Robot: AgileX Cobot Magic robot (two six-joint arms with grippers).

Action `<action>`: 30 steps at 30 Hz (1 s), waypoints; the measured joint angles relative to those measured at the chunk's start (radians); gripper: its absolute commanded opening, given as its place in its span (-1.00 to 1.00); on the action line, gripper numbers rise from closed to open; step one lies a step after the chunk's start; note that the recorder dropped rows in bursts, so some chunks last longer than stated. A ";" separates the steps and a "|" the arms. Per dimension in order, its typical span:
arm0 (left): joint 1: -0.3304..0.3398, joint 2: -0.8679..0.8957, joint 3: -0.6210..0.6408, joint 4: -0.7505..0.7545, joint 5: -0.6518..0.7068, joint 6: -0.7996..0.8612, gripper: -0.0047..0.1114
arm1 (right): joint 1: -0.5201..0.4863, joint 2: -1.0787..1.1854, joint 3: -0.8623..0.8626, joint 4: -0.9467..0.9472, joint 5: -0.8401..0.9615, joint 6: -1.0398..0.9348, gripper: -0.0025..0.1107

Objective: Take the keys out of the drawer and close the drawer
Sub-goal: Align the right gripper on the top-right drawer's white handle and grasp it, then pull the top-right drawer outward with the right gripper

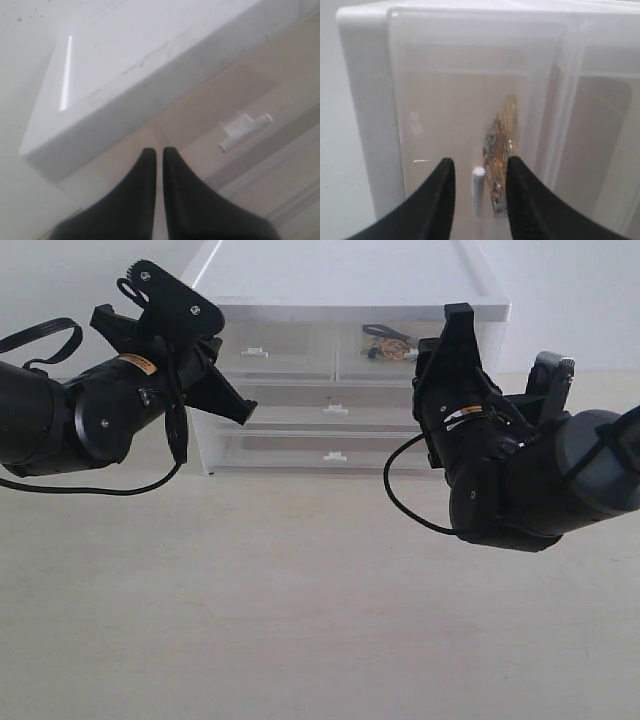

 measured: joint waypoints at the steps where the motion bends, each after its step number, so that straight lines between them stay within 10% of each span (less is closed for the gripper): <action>1: 0.000 0.000 0.000 0.000 0.000 0.000 -0.85 | 0.000 0.000 -0.004 0.000 0.005 -0.002 -0.43; 25: 0.000 0.001 0.000 0.004 -0.001 0.000 -0.85 | 0.000 0.011 -0.087 0.066 0.070 -0.133 -0.44; 30: 0.000 0.001 0.000 0.004 -0.001 0.000 -0.85 | 0.002 0.038 -0.087 0.071 0.070 -0.120 -0.84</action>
